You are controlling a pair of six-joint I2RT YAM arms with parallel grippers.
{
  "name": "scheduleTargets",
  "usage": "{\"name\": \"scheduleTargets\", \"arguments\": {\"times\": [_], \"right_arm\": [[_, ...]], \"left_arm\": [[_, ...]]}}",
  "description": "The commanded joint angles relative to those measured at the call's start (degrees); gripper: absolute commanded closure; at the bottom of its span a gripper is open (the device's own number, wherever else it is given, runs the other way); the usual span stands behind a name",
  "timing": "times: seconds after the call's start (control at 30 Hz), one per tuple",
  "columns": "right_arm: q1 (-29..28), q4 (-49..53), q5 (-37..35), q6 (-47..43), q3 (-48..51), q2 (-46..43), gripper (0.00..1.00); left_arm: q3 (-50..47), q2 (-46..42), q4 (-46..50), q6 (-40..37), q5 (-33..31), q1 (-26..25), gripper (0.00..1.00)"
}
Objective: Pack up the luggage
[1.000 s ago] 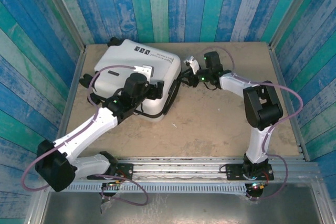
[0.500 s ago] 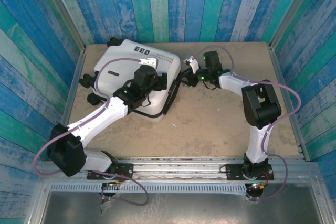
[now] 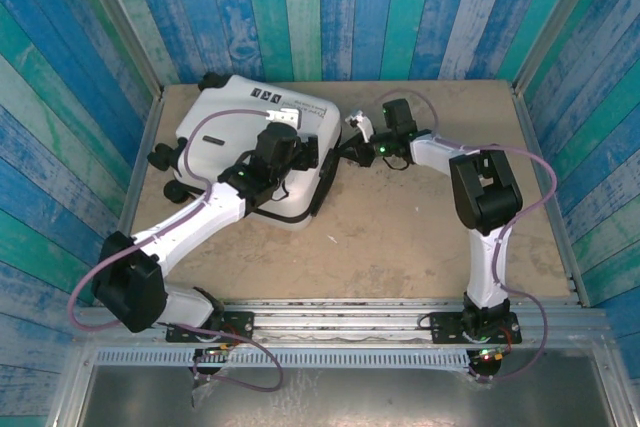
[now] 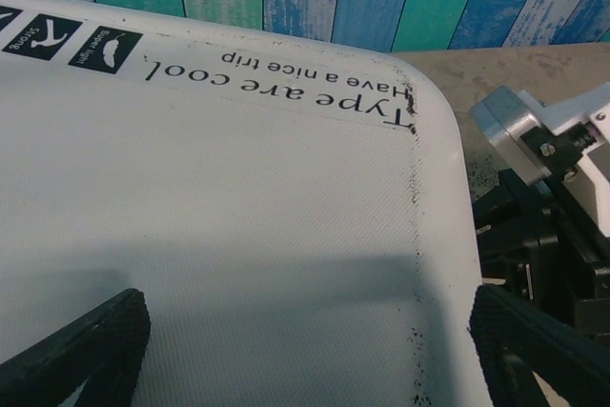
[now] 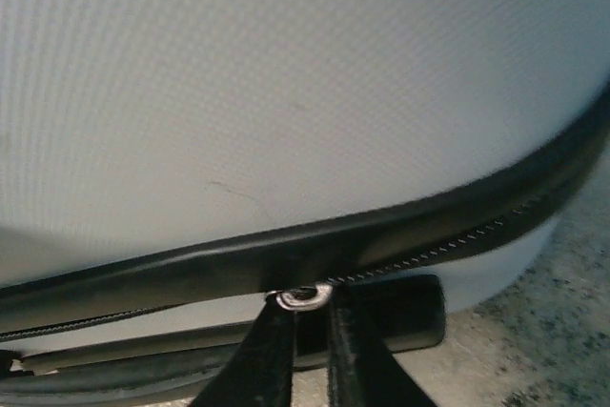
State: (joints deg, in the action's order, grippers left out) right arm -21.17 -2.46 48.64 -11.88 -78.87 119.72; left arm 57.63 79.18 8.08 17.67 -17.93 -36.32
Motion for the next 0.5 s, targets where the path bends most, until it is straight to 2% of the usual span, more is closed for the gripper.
{"name": "scheduleTargets", "arguments": {"times": [0.0,0.13,0.47], "right_arm": [[-1.8,0.6,6.1,0.9,1.9,0.1,0.95],[-0.8,-1.1,8.5,0.9,3.2,-1.6,0.98],[-0.6,-0.5,7.2,0.1,2.4,-1.4,0.99]], "left_arm": [[-5.5,6.0,17.4,2.9,8.6,-0.6,0.11],[-5.9,5.0,16.7,2.2,8.8,-0.6,0.12],[-7.5,2.6,15.4,2.2,8.9,-0.6,0.13]]}}
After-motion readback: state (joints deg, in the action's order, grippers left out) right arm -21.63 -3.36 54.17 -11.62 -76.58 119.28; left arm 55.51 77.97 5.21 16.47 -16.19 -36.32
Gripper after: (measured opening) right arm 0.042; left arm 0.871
